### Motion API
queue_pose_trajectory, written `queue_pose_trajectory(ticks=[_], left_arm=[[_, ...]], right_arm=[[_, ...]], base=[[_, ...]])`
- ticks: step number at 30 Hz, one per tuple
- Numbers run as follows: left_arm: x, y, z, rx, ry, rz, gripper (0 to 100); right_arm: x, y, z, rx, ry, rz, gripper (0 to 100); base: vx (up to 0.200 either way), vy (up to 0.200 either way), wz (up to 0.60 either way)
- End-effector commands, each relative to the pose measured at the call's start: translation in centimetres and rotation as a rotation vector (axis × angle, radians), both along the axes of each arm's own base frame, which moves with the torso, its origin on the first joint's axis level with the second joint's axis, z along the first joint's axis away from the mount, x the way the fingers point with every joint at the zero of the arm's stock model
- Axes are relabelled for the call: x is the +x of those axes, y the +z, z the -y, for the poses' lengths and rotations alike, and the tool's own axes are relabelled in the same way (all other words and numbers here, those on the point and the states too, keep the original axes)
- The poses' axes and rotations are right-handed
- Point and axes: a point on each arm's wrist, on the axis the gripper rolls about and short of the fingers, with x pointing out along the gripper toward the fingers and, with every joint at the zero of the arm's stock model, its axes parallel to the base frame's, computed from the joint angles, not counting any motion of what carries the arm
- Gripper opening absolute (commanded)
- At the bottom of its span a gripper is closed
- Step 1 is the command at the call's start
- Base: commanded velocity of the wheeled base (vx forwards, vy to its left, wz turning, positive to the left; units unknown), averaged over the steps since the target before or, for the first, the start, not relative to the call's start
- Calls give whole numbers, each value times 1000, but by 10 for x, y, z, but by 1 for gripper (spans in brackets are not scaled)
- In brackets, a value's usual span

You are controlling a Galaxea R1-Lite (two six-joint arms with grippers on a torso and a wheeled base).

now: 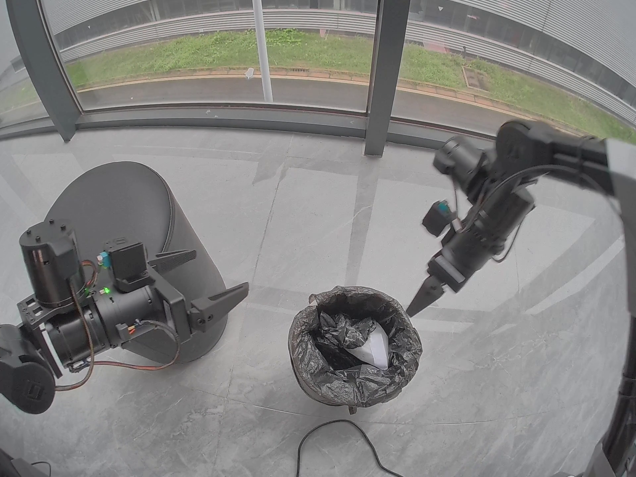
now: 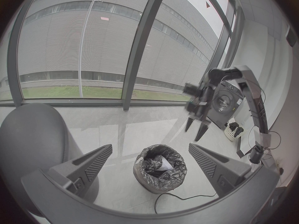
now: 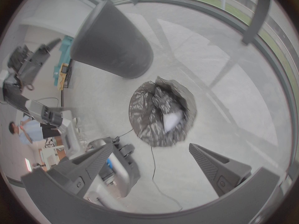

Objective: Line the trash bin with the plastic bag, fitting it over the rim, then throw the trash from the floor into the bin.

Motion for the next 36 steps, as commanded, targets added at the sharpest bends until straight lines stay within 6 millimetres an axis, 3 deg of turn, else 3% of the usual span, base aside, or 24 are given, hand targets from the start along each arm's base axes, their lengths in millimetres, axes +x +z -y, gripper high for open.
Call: queue_pose_trajectory(ticks=[1, 2, 3, 4, 5, 6, 7, 9, 10, 11, 12, 13, 15, 16, 18, 20, 21, 23, 25, 30, 36], left_arm=[[-98, 10, -74, -44, 259, 199, 100], [-109, 11, -81, -49, 314, 238, 100], [-116, 11, -85, -50, 349, 257, 100], [-117, 11, -86, -50, 355, 262, 100], [-133, 8, -93, -57, 435, 299, 100], [-138, 5, -94, -64, 458, 306, 100], [-150, -3, -96, -83, 499, 309, 100], [-161, -11, -96, -93, 517, 315, 100], [-162, -12, -96, -92, 517, 316, 100], [-164, -19, -95, -86, 518, 297, 100], [-165, -19, -95, -86, 518, 297, 100], [-166, -24, -95, -86, 519, 278, 100], [-170, -30, -95, -87, 519, 268, 100], [-172, -31, -94, -86, 519, 270, 100], [-179, -36, -93, -90, 521, 256, 100], [-185, -39, -93, -94, 523, 248, 100], [-199, -49, -91, -94, 531, 240, 100], [-210, -60, -89, -92, 540, 228, 100], [-231, -85, -86, -71, 546, 209, 100], [-230, -92, -87, -4, 584, 161, 100], [-231, -93, -83, 3, 390, 154, 100]], right_arm=[[-303, 184, 155, 124, -496, 384, 100], [-351, 186, 160, 153, -529, 509, 100], [-379, 187, 161, 176, -549, 607, 100], [-386, 187, 162, 183, -551, 629, 100], [-457, 181, 159, 256, -580, 913, 100], [-482, 176, 157, 283, -581, 1021, 100], [-488, 141, 155, 283, -593, 1053, 100], [-469, 87, 154, 311, -596, 1135, 100], [-462, 75, 155, 316, -594, 1156, 100], [-436, 33, 157, 341, -584, 1236, 100], [-433, 29, 157, 343, -583, 1242, 100], [-400, -13, 160, 371, -569, 1306, 100], [-373, -60, 161, 388, -544, 1303, 100], [-364, -87, 161, 384, -541, 1283, 100], [-367, -115, 161, 375, -556, 1227, 100], [-373, -121, 161, 369, -598, 1135, 100], [-374, -119, 160, 412, -645, 1093, 100], [-371, -119, 161, 430, -660, 1139, 100], [-370, -119, 162, 421, -698, 1190, 100], [-369, -119, 162, 397, -712, 1197, 100], [-369, -120, 163, 390, -718, 1201, 100]], base=[[0, 0, 0], [0, 0, 0], [0, 0, 0], [0, 0, 0], [0, 0, 0], [0, 0, 0], [0, 0, 0], [0, 0, 0], [0, 0, 0], [0, 0, 0], [0, 0, 0], [0, 0, 0], [0, 0, 0], [0, 0, 0], [0, 0, 0], [0, 0, 0], [0, 0, 0], [0, 0, 0], [0, 0, 0], [0, 0, 0], [0, 0, 0]])
